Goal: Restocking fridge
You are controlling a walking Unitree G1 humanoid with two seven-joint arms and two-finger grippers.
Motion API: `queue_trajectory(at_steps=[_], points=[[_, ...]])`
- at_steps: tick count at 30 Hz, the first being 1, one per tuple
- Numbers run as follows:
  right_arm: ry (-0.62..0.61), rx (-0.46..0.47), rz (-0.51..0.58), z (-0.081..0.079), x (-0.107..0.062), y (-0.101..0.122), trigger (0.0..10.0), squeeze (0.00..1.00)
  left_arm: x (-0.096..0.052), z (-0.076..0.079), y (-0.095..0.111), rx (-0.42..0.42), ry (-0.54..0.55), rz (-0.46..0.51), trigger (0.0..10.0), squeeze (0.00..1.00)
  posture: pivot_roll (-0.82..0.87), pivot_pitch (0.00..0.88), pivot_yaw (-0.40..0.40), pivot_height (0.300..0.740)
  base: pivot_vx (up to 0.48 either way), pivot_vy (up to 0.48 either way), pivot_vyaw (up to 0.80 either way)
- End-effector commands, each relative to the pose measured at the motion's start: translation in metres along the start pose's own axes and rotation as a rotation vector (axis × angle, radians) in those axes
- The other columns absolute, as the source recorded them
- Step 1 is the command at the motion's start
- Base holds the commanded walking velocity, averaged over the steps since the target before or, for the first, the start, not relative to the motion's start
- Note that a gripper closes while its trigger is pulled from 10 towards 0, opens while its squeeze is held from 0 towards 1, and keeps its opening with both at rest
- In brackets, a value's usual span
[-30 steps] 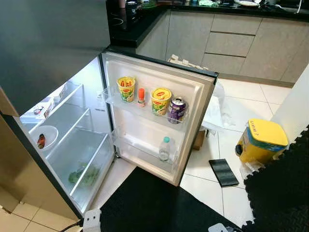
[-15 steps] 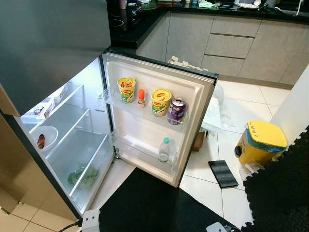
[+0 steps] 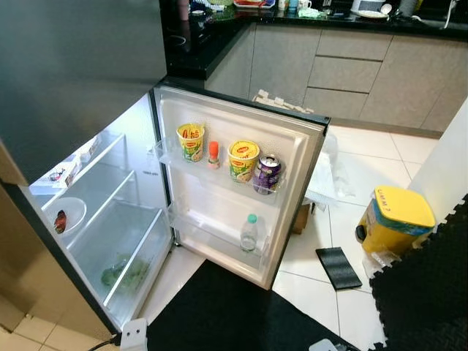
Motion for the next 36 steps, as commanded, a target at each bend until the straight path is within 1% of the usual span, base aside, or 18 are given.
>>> queue_trajectory(at_steps=[1,10,12,16,18,22,36], points=[[-0.002,-0.003,0.011,0.0001,0.0000,0.0022,10.0,0.00,-0.0038,-0.0078,-0.0091,0.019,0.015,-0.047,10.0,0.00,-0.05,0.000,0.004,0.740,0.292,0.000,0.00],[-0.008,0.009,0.010,-0.0001,0.0001,0.0010,10.0,0.00,-0.0031,-0.0067,-0.0074,0.024,0.008,-0.044,10.0,0.00,-0.05,0.000,0.008,0.740,0.290,0.000,0.00],[-0.001,-0.011,0.000,-0.0006,0.0001,0.0002,10.0,0.00,-0.0031,-0.0067,-0.0075,0.025,0.008,-0.044,10.0,0.00,-0.05,0.000,0.008,0.740,0.289,0.000,0.00],[-0.007,0.012,0.002,-0.0005,0.0001,-0.0006,10.0,0.00,-0.0032,-0.0066,-0.0076,0.025,0.005,-0.043,10.0,0.00,-0.06,0.000,0.010,0.740,0.292,0.000,-0.77],[-0.008,0.038,0.014,-0.0004,0.0000,0.0001,10.0,0.00,-0.0031,-0.0064,-0.0069,0.010,0.006,-0.034,10.0,0.00,-0.06,0.000,0.010,0.740,0.266,0.000,-0.77],[-0.008,0.023,0.018,0.0000,0.0000,0.0013,10.0,0.00,-0.0025,-0.0054,-0.0055,0.005,0.002,-0.029,10.0,0.00,-0.06,0.000,0.010,0.740,0.000,0.000,0.00],[-0.005,0.025,0.021,0.0000,0.0001,0.0032,10.0,0.00,-0.0018,-0.0036,-0.0031,0.017,-0.013,-0.021,10.0,0.00,-0.06,0.000,0.010,0.740,0.000,0.000,0.00]])
Point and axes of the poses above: a point about 5 cm out from each wrist's last joint towards the gripper, its own x axis pointing out of the wrist towards the gripper, its own y axis along the axis of the wrist's last joint, z = x × y, the point moved 2 cm from there along x, pointing out of the wrist towards the gripper, and after that the axes turned 7 degrees about x, right-handed, at the moved point
